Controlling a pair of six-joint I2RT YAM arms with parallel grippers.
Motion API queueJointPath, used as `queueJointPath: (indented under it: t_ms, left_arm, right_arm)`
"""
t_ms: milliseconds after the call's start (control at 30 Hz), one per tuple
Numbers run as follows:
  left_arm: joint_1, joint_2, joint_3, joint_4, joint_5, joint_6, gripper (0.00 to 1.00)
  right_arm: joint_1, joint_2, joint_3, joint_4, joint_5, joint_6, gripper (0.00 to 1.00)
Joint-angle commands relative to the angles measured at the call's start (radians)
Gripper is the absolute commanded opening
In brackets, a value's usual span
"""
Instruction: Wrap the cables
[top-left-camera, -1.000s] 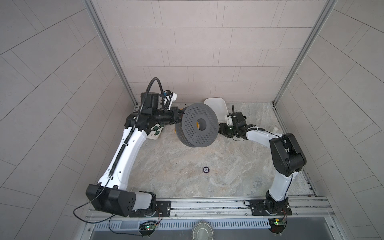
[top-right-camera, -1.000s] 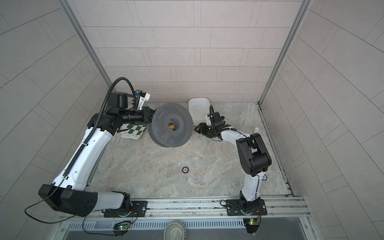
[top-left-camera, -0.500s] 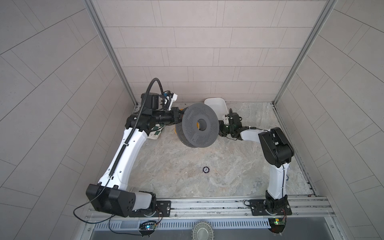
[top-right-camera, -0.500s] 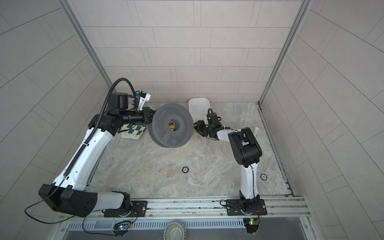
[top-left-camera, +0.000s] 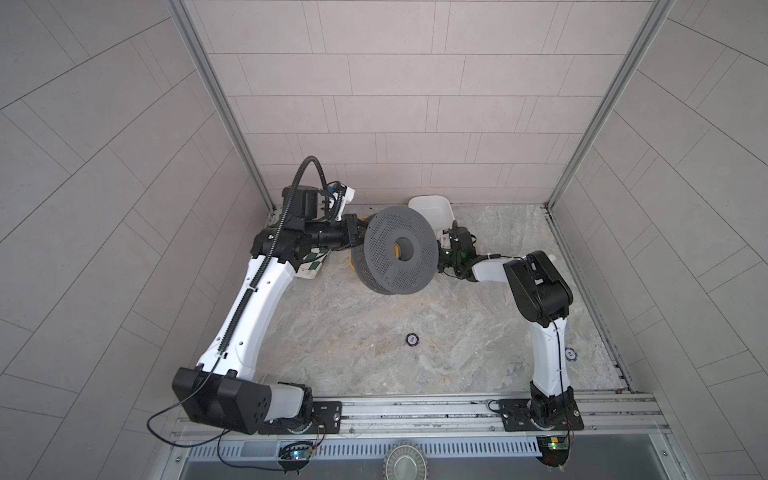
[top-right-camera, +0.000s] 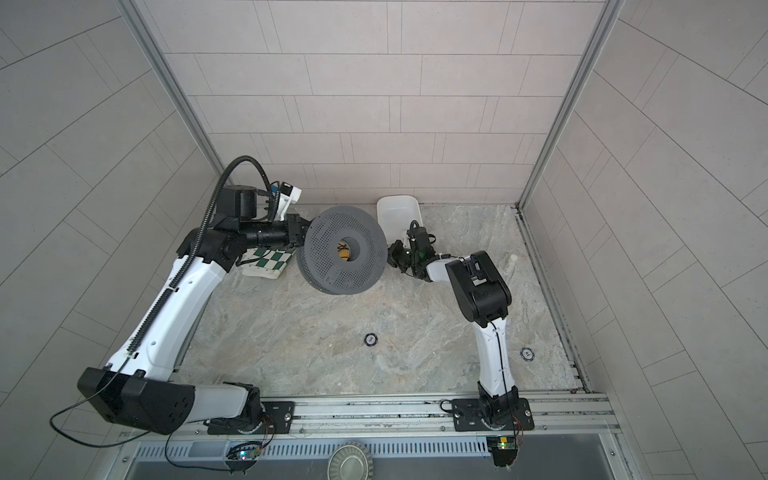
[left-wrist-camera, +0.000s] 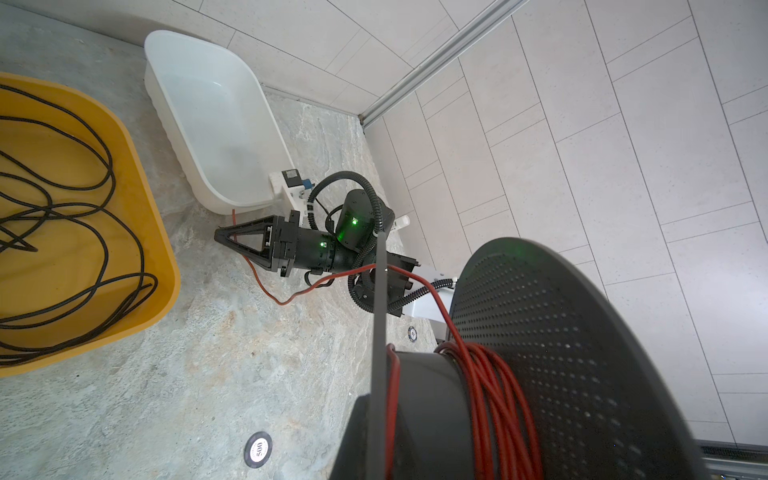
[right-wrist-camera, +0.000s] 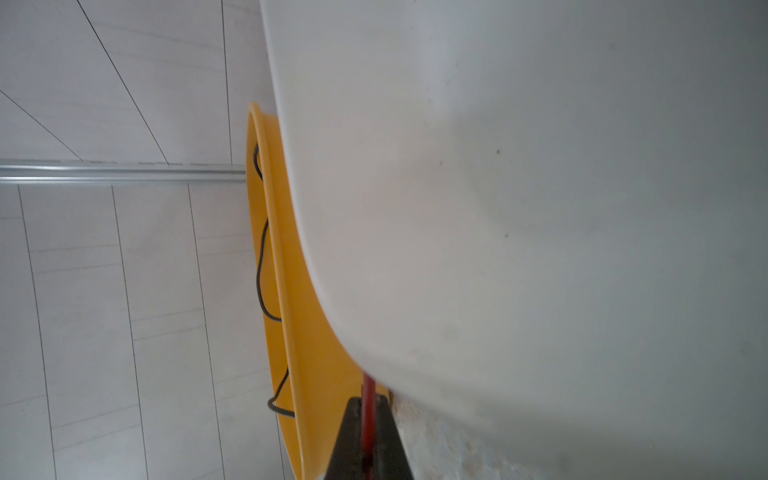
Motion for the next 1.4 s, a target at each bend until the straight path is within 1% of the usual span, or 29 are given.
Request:
queueJointPath:
  t_ms: [0,167,267,567,667,833,1000,1100,1233,1367]
  left_arm:
    - [0.005,-0.037,0.004,0.047,0.009,-0.015,0.00]
    - [0.005,-0.028,0.011,0.059,-0.073,-0.052,0.00]
    - [0.007,-0.019,0.022,0.061,-0.118,-0.066,0.00]
    - [0.027,0.027,0.065,0.011,-0.134,-0.064,0.00]
    - [0.031,0.044,0.081,-0.002,-0.182,-0.077,0.00]
    - [0.032,0.072,0.085,0.053,-0.287,-0.177,0.00]
    - [0.025,0.083,0.063,0.125,-0.383,-0.265,0.00]
    - [0.016,0.101,0.062,0.129,-0.433,-0.272,0.00]
    - [-0.024,0.126,0.046,0.152,-0.487,-0.267,0.00]
    - [-0.073,0.144,0.043,0.145,-0.559,-0.245,0.00]
  right_arm:
    - [-0.008,-0.047,-0.054,0.091,0.015,0.022,0.00]
    - [-0.028,-0.139,-0.163,0.108,0.034,-0.012,0.00]
    - [-0.035,-0.213,-0.225,0.068,0.055,-0.062,0.00]
    - [-0.049,-0.448,-0.321,-0.164,0.158,-0.248,0.00]
    - [-0.046,-0.541,-0.332,-0.271,0.223,-0.325,0.00]
    - [-0.016,-0.696,-0.333,-0.453,0.352,-0.458,0.00]
    - [0.057,-0.807,-0.285,-0.625,0.481,-0.610,0.00]
    - [0.121,-0.837,-0.235,-0.702,0.556,-0.691,0.00]
    - [0.215,-0.855,-0.140,-0.790,0.642,-0.776,0.00]
    - [0.325,-0.861,-0.078,-0.808,0.731,-0.877,0.00]
